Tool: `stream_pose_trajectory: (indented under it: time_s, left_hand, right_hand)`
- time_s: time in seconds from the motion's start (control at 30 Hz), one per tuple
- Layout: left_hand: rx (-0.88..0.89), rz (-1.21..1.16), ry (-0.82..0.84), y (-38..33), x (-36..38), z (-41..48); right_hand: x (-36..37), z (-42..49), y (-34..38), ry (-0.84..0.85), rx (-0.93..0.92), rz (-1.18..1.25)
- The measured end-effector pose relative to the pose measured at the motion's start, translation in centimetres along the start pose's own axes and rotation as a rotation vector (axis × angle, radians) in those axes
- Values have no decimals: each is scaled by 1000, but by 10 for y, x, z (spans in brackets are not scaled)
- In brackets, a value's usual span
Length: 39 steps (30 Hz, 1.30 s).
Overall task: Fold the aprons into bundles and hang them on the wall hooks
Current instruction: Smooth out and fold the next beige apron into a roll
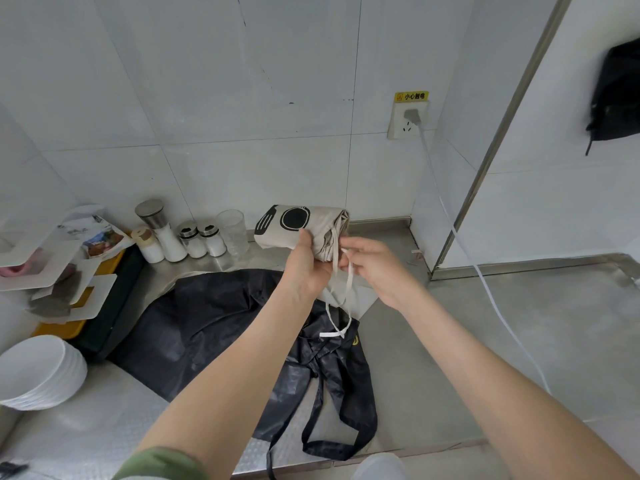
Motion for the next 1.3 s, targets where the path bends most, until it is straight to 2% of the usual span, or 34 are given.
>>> stream_pose_trajectory:
  time_s: [0.2,0.3,0.4,0.53,0.67,0.77,0.87,0.93,1.13,1.3]
  left_hand:
    - [6,9,24,-1,1,3]
    - [77,37,50,-5,1,3]
    - [126,38,121,-7,6,0]
    - [156,72,230,-7,16,-6]
    - [180,104,224,-7,17,-9]
    - [182,95,157,-7,15,-7]
    - [186,80,98,-8,12,-4]
    - [185,85,88,-8,10,-3]
    - [113,92,106,-15,5,1]
    - [100,275,195,-16,6,-1]
  right_hand:
    - [8,-9,3,83,-3,-50]
    - [-4,-6,11,-135,-81,-181]
    - [-7,-5,24,-313,-244,-312]
    - [-2,-4,25,-345,-289,-389]
    - [-2,-7,23,-359,-339,-522]
    - [3,-9,23,-336,-378,-610]
    - [16,-12,20,-229,-436,-773]
    - [17,-12,17,-181,-441,-784]
    - [4,-2,4,-10,-276,-704]
    - [-12,4,-6,-15,-176,-705]
Point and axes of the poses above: each hand's wrist, its own z-axis towards the middle knuckle, its own x-axis out of the palm, y = z × x, the point moved 6 cm from there along z, towards the middle knuckle, and after that the axes turned 3 degrees about x, right-handed, at the moved point
